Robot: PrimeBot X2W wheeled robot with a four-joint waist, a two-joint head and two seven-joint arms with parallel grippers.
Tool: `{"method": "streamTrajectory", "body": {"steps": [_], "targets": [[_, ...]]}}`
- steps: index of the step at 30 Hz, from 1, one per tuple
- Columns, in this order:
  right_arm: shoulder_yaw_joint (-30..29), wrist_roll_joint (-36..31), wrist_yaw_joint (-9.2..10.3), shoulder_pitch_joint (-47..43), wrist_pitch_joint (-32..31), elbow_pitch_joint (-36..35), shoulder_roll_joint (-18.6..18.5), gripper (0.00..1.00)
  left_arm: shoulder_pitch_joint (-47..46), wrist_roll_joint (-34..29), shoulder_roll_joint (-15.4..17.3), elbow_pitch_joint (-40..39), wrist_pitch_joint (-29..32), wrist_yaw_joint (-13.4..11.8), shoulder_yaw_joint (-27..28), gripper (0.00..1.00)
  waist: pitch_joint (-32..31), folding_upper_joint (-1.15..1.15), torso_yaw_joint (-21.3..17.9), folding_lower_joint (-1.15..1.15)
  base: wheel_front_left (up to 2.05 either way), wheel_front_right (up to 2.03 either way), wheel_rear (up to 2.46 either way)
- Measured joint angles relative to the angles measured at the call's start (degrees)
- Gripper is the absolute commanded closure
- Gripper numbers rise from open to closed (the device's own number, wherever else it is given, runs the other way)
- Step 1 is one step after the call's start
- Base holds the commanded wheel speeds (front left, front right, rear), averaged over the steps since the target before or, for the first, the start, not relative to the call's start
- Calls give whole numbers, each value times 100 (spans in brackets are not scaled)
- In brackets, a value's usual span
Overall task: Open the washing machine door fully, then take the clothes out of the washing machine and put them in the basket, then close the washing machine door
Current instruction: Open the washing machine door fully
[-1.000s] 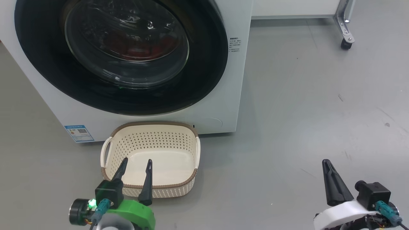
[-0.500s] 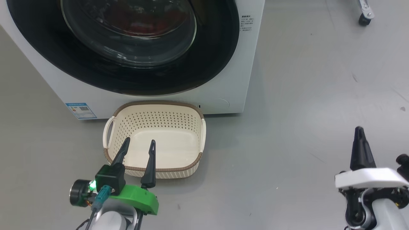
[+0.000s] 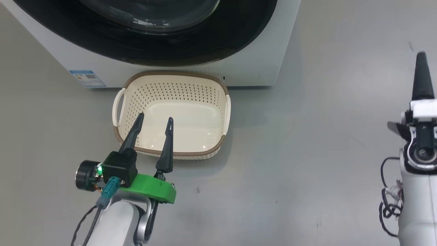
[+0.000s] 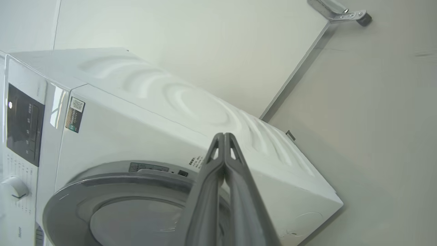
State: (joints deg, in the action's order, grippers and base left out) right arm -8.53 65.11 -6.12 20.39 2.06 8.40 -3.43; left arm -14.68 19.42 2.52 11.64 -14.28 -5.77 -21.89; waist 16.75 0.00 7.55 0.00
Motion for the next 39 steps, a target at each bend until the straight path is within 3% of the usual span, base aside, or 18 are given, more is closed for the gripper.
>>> {"method": "streamTrajectory", "body": {"steps": [9,19,39], "targets": [[-55,1314,-19,1460,-1053,23,-19,100,-313,43,-14,-299,-18,-47,-38,0,672,0,127,0,0,0,0],[157,1890,277,2694,-2184,398,-377,100,-652,46,-31,-353,-18,-51,-288,0,1322,0,262,1,0,0,0],[827,1793,690,4126,-3393,1088,-925,100,-800,372,-47,-446,-18,-77,-748,0,1664,0,908,0,0,0,0]]}}
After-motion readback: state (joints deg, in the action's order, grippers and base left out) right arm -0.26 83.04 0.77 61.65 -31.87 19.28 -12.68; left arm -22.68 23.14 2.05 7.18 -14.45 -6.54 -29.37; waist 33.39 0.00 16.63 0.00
